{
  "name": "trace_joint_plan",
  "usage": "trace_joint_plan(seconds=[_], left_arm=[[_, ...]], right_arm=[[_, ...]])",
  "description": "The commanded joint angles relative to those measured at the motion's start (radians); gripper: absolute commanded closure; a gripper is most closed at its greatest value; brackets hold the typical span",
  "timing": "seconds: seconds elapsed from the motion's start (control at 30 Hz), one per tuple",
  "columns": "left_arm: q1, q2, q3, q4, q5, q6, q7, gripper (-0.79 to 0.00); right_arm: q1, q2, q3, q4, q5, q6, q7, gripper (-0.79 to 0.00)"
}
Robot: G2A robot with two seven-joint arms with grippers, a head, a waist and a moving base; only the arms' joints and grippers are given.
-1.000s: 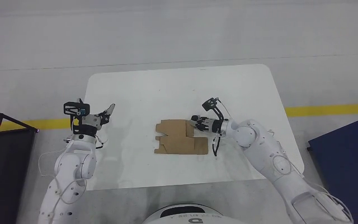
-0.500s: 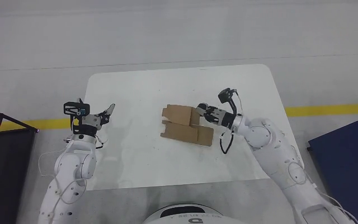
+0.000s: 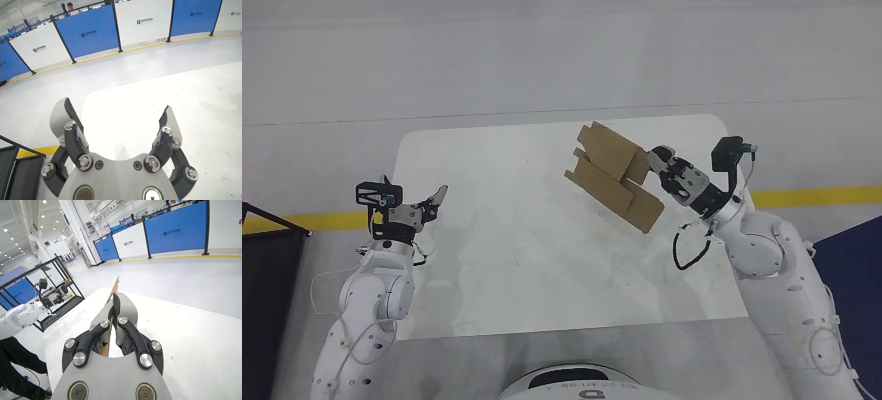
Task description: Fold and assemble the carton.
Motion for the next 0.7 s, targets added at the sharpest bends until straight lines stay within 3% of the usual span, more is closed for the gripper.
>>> trace_joint_plan(seconds=[0.0, 0.1, 0.2, 0.43, 0.67], left_arm=[[0.000, 0.000, 0.000, 0.000, 0.000, 0.000, 0.000, -0.785], [0.000, 0.000, 0.000, 0.003, -0.004, 0.001, -0.001, -0.785], [-0.014, -0.006, 0.004, 0.016, -0.139, -0.049, -0.040, -0.785], [-0.138, -0.011, 0.071, 0.057, -0.694, -0.406, -0.306, -0.785], [-0.272, -0.012, 0.167, 0.203, -1.223, -0.617, -0.588, -0.785]], right_arm=[[0.000, 0.000, 0.000, 0.000, 0.000, 0.000, 0.000, 0.000], [0.000, 0.000, 0.000, 0.000, 0.000, 0.000, 0.000, 0.000], [-0.011, -0.003, -0.006, 0.018, 0.043, 0.002, -0.032, 0.000], [0.027, -0.019, -0.031, 0.026, 0.131, -0.028, -0.176, 0.000], [0.066, -0.031, -0.079, -0.009, 0.109, -0.051, -0.227, 0.000]])
